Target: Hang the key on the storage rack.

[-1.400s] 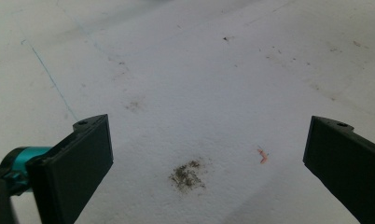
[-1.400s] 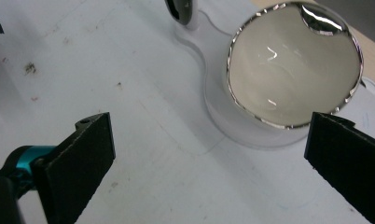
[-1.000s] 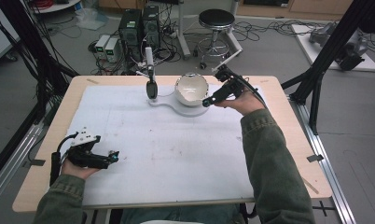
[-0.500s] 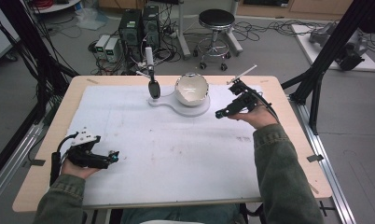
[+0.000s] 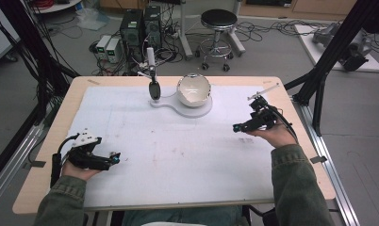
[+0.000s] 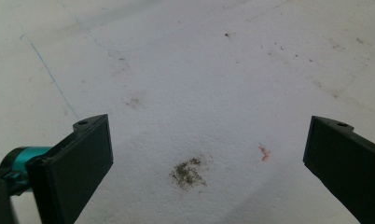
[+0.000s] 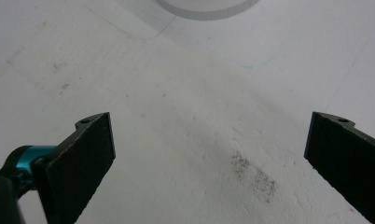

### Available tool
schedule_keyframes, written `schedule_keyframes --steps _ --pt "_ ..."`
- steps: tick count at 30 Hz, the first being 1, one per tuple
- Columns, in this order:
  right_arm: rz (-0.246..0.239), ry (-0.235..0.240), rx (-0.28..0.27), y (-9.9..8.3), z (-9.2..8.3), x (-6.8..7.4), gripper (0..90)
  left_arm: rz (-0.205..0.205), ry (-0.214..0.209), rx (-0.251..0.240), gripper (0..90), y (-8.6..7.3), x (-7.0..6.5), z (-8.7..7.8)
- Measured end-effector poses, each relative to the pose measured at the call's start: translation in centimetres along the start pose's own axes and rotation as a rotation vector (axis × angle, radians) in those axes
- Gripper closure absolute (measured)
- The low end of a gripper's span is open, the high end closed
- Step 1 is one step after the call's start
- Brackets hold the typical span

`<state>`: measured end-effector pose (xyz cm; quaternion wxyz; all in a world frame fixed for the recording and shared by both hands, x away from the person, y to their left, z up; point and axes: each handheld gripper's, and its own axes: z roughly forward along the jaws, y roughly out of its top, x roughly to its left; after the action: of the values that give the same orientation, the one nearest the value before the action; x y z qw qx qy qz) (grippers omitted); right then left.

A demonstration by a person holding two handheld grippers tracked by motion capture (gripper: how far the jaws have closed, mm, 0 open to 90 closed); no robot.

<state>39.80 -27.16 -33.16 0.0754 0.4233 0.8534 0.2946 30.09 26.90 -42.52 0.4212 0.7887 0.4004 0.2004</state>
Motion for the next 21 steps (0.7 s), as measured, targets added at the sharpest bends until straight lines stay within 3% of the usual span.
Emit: schedule_keyframes --steps 8,13,21 --pt "0.028 -0.015 -0.020 -3.4 0.8 -0.4 0.7 -0.006 -0.002 0.005 1.8 0.0 0.0 0.1" --pt "0.018 -0.012 -0.066 -5.6 1.6 -0.2 0.7 -0.003 -0.001 0.011 1.8 -0.1 0.0 0.1" --pt "0.047 -0.031 -0.132 -9.4 3.1 0.0 0.7 -0.003 -0.003 0.020 1.8 -0.1 0.0 0.2"
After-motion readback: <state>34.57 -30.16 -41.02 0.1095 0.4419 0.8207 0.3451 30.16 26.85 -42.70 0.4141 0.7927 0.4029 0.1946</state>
